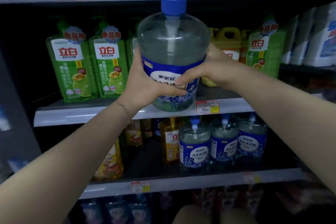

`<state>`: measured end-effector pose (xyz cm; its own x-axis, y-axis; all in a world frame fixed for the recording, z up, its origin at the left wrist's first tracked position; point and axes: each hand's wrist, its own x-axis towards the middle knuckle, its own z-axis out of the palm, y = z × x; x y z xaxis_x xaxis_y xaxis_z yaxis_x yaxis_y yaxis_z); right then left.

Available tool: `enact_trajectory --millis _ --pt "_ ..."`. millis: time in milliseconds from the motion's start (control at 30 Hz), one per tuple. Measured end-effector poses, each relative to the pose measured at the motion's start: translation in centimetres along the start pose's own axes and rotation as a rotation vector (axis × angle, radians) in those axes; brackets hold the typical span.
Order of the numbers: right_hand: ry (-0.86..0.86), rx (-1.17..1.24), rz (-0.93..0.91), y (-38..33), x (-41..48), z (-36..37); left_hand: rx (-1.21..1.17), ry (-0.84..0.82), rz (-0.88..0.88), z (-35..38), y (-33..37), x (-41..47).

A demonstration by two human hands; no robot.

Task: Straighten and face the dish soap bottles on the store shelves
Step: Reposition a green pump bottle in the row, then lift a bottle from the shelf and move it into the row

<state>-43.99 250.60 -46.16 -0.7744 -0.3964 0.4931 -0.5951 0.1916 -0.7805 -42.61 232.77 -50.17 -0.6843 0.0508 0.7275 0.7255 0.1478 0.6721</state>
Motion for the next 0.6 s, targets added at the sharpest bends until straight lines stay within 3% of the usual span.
enact_trajectory --millis 367,600 --pt "-0.131 0.008 0.131 5.9 -7.3 5.6 -0.031 0.001 -0.117 -0.5 -5.9 -10.7" --pt "-0.126 -0.014 0.241 10.4 -10.1 4.0 -0.09 0.023 -0.184 4.0 -10.1 -13.7"
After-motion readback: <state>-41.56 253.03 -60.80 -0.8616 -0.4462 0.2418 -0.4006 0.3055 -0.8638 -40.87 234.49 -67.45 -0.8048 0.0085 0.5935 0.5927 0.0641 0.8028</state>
